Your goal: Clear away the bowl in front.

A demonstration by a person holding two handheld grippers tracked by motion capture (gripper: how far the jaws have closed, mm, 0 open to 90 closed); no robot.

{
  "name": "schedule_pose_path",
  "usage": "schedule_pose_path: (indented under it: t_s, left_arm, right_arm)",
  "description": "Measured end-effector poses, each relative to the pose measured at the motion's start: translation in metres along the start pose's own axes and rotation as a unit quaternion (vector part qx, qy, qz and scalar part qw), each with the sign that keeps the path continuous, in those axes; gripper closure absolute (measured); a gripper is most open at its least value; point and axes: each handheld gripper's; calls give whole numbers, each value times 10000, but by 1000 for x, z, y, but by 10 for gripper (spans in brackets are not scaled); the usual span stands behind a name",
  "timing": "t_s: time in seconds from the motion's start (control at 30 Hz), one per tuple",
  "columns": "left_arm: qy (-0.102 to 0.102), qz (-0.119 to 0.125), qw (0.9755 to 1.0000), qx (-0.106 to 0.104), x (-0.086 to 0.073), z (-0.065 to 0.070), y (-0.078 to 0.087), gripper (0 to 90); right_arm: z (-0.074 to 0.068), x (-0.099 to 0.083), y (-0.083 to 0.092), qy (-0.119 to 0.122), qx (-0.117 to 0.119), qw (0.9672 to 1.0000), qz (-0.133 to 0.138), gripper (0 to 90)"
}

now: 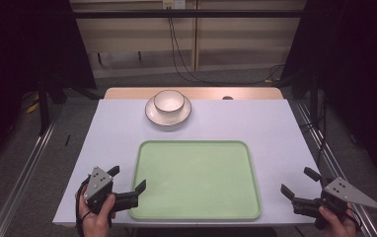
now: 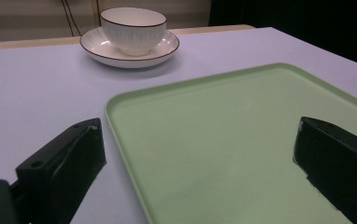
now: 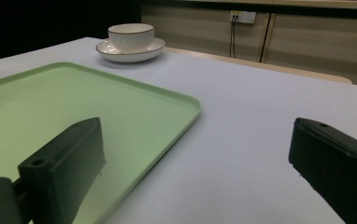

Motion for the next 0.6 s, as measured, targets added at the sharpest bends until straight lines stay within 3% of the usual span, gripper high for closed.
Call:
schedule_pose_path:
  t_s: [0.3, 0.6]
  left_arm:
    - [-9, -39, 10000, 23, 1, 1, 0, 21]
    - [-27, -144, 9999, -87, 1, -2, -2, 25]
  right_arm:
    - [-2, -2, -2, 44, 122, 9999, -61, 33]
    - [-3, -2, -4, 83, 174, 9998, -104, 31]
Point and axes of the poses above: each handheld gripper's, and its own axes: y roughly backward along the jaws, x roughly out of its top, z roughly to its right, and after that the axes turned 14 degrees about -y, right-handed
